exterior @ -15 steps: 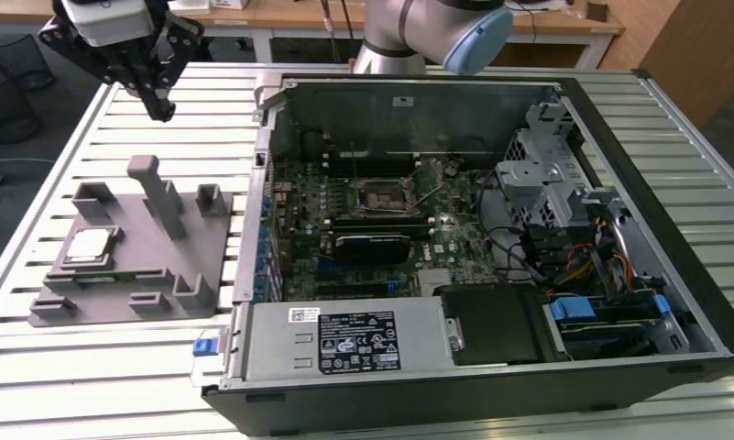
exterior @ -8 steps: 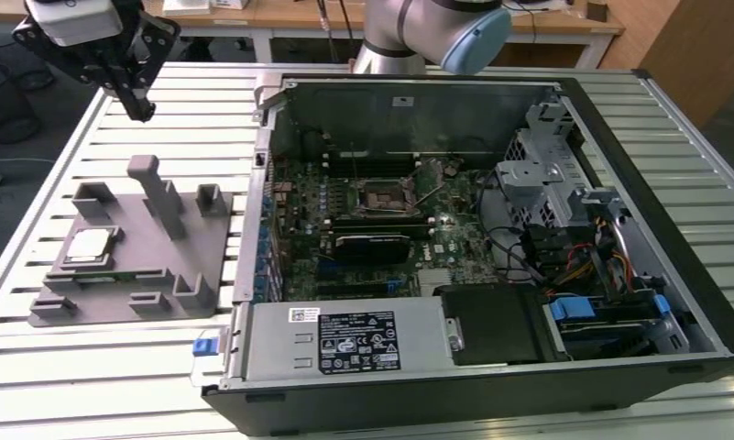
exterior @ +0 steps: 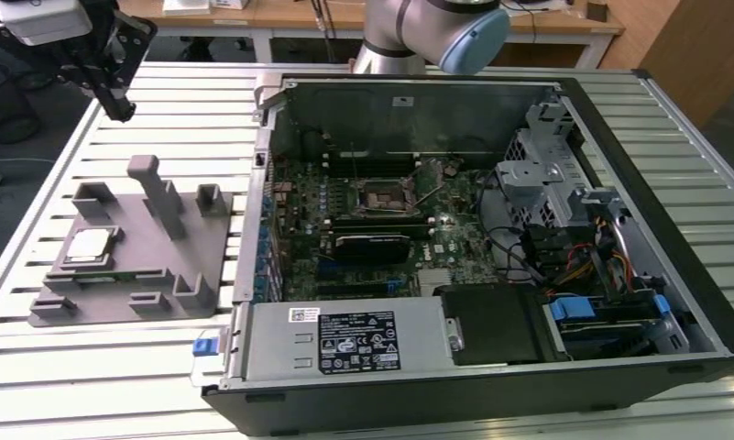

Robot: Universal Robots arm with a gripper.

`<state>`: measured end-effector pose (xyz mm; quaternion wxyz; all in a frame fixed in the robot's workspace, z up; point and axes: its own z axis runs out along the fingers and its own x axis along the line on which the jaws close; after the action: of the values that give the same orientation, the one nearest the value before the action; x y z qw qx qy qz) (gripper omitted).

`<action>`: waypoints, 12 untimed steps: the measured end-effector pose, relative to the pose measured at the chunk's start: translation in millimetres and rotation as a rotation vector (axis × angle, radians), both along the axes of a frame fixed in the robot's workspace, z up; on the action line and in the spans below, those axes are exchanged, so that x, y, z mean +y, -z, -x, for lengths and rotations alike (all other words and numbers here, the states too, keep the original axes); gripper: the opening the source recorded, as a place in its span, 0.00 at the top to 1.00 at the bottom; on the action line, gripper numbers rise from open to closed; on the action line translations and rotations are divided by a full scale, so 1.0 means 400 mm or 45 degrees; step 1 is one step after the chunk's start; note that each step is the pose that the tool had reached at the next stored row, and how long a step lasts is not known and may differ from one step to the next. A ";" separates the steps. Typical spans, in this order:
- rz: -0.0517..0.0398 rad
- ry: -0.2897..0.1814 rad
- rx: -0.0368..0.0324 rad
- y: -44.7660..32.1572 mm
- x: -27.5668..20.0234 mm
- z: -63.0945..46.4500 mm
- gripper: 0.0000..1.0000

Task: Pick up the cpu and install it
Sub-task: 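Reach for the cpu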

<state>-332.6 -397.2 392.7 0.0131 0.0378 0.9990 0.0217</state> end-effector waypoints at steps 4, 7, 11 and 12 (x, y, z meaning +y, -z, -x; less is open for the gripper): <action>0.000 0.000 0.0000 0.000 0.000 0.024 0.89; 0.000 0.000 0.0001 0.000 0.001 0.041 0.89; 0.000 0.000 0.0001 0.000 0.001 0.065 0.89; 0.000 0.000 0.0000 0.000 0.001 0.071 0.89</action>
<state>-360.9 -396.8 392.6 0.0131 0.0378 0.9990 0.0217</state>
